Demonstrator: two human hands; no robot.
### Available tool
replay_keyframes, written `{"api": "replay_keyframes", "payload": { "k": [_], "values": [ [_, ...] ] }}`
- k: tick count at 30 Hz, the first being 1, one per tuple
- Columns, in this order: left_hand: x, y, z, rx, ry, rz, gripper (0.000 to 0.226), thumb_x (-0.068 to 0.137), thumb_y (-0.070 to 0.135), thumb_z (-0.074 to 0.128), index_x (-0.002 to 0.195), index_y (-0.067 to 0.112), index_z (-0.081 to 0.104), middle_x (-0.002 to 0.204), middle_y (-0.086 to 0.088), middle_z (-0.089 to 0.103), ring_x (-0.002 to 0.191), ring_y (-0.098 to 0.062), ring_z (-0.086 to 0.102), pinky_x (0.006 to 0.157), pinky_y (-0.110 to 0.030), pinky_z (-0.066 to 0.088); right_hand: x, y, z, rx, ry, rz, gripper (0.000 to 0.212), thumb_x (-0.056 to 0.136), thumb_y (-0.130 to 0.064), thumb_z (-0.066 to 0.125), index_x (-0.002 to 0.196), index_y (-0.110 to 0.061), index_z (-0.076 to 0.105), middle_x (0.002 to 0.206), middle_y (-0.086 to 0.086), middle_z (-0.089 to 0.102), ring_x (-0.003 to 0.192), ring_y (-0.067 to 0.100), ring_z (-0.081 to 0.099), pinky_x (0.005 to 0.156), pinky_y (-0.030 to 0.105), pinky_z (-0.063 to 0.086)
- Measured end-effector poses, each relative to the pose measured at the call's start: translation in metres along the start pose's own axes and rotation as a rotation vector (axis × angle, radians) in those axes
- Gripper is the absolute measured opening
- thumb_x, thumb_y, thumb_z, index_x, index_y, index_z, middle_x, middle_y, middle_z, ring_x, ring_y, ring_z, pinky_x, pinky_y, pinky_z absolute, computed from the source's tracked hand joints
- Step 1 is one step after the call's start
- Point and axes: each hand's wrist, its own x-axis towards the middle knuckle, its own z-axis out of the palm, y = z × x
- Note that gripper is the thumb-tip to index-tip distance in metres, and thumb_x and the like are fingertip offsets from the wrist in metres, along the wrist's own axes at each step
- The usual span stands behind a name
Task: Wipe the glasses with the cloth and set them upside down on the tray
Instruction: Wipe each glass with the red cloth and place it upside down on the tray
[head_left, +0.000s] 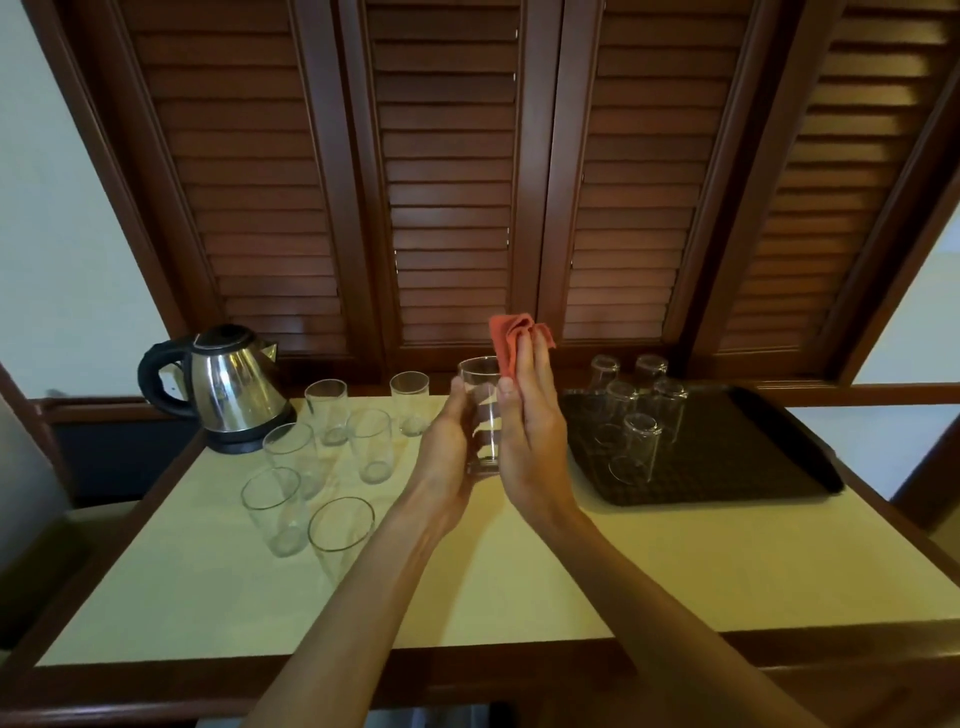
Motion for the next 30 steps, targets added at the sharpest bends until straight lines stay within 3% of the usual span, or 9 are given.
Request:
{"api": "replay_keyframes", "payload": {
  "k": [4, 6, 9, 14, 18, 20, 24, 28, 30],
  "values": [
    [-0.002, 0.012, 0.0, 0.022, -0.04, 0.043, 0.052, 0.106, 0.055, 0.039, 0.135, 0.023, 0.068, 0.128, -0.003, 0.074, 0.121, -0.02, 0.068, 0.091, -0.038, 0.056, -0.025, 0.003, -0.001, -0.052, -0.083, -0.094, 0.051, 0.108, -0.033, 0.03, 0.156, -0.031, 0.013, 0.167, -0.014, 0.005, 0.153, -0.003, 0.006, 0.122, 0.016, 0.015],
    [-0.004, 0.008, 0.002, 0.024, -0.036, 0.06, 0.044, 0.107, 0.049, 0.045, 0.134, 0.024, 0.069, 0.123, -0.003, 0.076, 0.119, -0.021, 0.07, 0.089, -0.039, 0.058, -0.019, 0.009, -0.009, 0.011, -0.071, -0.071, 0.049, 0.11, -0.028, 0.032, 0.156, -0.031, 0.015, 0.166, -0.016, 0.009, 0.151, -0.008, 0.008, 0.121, 0.013, 0.015],
    [-0.006, -0.002, 0.008, 0.051, 0.041, 0.094, 0.041, 0.107, 0.05, 0.046, 0.133, 0.027, 0.068, 0.125, -0.001, 0.075, 0.123, -0.018, 0.068, 0.1, -0.049, 0.058, -0.006, 0.003, -0.02, 0.101, -0.048, 0.045, 0.049, 0.11, -0.025, 0.035, 0.153, -0.037, 0.014, 0.16, -0.027, 0.012, 0.146, -0.017, 0.01, 0.125, 0.022, 0.017],
    [-0.005, -0.003, 0.018, -0.074, 0.081, 0.056, 0.054, 0.111, 0.051, 0.036, 0.129, 0.015, 0.071, 0.12, -0.013, 0.077, 0.118, -0.027, 0.072, 0.109, -0.047, 0.053, -0.039, 0.015, -0.016, -0.077, -0.1, -0.235, 0.049, 0.109, -0.024, 0.035, 0.156, -0.022, 0.022, 0.168, -0.008, 0.009, 0.155, 0.004, 0.008, 0.125, 0.024, 0.011],
    [-0.01, -0.013, 0.027, 0.006, -0.018, 0.085, 0.039, 0.109, 0.037, 0.044, 0.134, 0.013, 0.062, 0.118, -0.004, 0.076, 0.105, -0.016, 0.076, 0.082, -0.03, 0.062, -0.008, 0.023, -0.032, 0.088, 0.028, 0.058, 0.053, 0.107, -0.039, 0.034, 0.155, -0.036, 0.011, 0.162, -0.025, 0.011, 0.154, 0.013, 0.02, 0.123, 0.046, 0.028],
    [-0.009, -0.016, 0.028, 0.002, -0.028, 0.113, 0.038, 0.111, 0.03, 0.042, 0.133, 0.013, 0.067, 0.118, -0.005, 0.077, 0.111, -0.018, 0.074, 0.082, -0.03, 0.061, -0.011, 0.018, -0.034, 0.041, 0.008, -0.028, 0.052, 0.108, -0.031, 0.035, 0.155, -0.034, 0.013, 0.166, -0.016, 0.009, 0.155, 0.007, 0.014, 0.126, 0.037, 0.022],
    [-0.004, -0.019, 0.028, -0.035, 0.026, 0.162, 0.039, 0.112, 0.034, 0.04, 0.133, 0.024, 0.071, 0.13, -0.006, 0.073, 0.128, -0.026, 0.065, 0.106, -0.05, 0.054, -0.033, 0.026, -0.031, -0.153, -0.089, -0.285, 0.05, 0.109, -0.025, 0.034, 0.158, -0.024, 0.023, 0.169, -0.01, 0.009, 0.157, 0.011, 0.006, 0.127, 0.031, 0.01],
    [-0.01, -0.024, 0.028, -0.02, -0.016, 0.129, 0.042, 0.11, 0.042, 0.04, 0.143, 0.028, 0.061, 0.131, 0.0, 0.073, 0.125, -0.018, 0.067, 0.103, -0.046, 0.056, -0.016, 0.019, -0.033, 0.048, 0.011, 0.003, 0.052, 0.106, -0.039, 0.032, 0.154, -0.036, 0.013, 0.16, -0.032, 0.007, 0.152, -0.003, 0.011, 0.122, 0.016, 0.017],
    [-0.01, -0.026, 0.023, 0.009, -0.032, 0.147, 0.041, 0.107, 0.042, 0.044, 0.14, 0.027, 0.063, 0.132, -0.001, 0.072, 0.125, -0.018, 0.067, 0.105, -0.046, 0.054, -0.028, 0.012, -0.028, -0.003, -0.012, -0.085, 0.051, 0.107, -0.034, 0.032, 0.155, -0.032, 0.014, 0.164, -0.024, 0.007, 0.153, -0.002, 0.009, 0.124, 0.019, 0.014]
  ]
}}
